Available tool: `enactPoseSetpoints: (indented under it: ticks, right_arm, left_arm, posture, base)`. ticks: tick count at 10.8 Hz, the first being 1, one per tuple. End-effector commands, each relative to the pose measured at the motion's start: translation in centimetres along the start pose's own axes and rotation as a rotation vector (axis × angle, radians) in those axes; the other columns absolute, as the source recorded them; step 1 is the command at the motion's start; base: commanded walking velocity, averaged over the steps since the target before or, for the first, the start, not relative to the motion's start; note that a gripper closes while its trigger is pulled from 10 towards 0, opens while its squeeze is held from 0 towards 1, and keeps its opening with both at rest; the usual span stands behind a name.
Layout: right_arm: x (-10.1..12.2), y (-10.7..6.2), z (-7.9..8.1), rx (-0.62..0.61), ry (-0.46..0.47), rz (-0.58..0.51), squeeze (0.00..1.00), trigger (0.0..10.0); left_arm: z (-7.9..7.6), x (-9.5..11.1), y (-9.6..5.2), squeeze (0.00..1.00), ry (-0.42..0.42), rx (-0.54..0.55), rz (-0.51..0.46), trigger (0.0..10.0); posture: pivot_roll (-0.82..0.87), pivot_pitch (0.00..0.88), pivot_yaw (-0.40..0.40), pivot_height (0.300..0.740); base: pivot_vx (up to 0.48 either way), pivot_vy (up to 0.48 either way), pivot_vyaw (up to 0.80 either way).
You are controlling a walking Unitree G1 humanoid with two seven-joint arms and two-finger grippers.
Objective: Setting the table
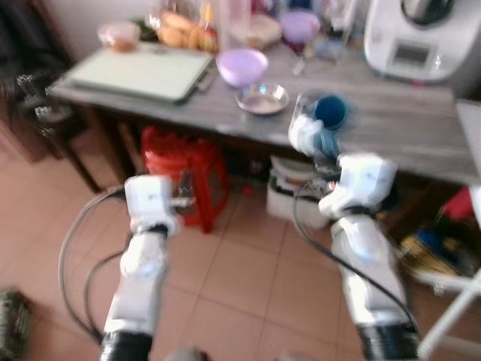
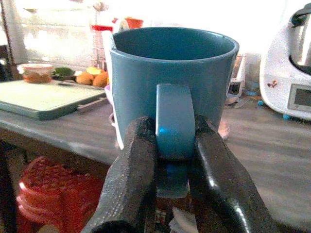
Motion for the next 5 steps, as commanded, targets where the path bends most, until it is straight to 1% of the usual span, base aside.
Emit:
enactPoseSetpoints:
  ticks: [1,3,5]
  right_arm:
    - [-0.03,0.09,-1.33,-0.058,-0.008,0.003,0.0,10.0]
    - [-0.13,0.21,-1.48,-0.062,-0.01,0.006,0.0,10.0]
    - [-0.14,0.26,-1.24,-0.056,-0.011,0.004,0.0,10.0]
  left_arm:
    - [-1.14,0.04,-0.07,0.0,-0.012,-0.047,-0.002,10.0]
    - [-1.31,0.01,-0.11,0.0,-0.019,-0.053,-0.002,10.0]
    - [-1.37,0.01,-0.07,0.0,-0.027,-0.06,-0.004,10.0]
  posture:
    - [-0.08,0.063,0.01,0.74]
    - [-0.08,0.064,0.008,0.74]
    - [-0.08,0.066,0.01,0.74]
  base:
    - [0.48,0.0,-0.8]
    - [0.48,0.0,-0.8]
    - [0.48,0.0,0.0]
Point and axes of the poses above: a point about 5 cm out from each wrist's last joint towards the gripper, its own y axis pointing out of the wrist towards the gripper, its own x axis along the axis of the wrist's last joint, z = x × y, the point moved 1 cm from there along y, pointing out of the wrist towards the gripper, and after that the axes turned 6 degrees about -y, right-handed, at the moved point
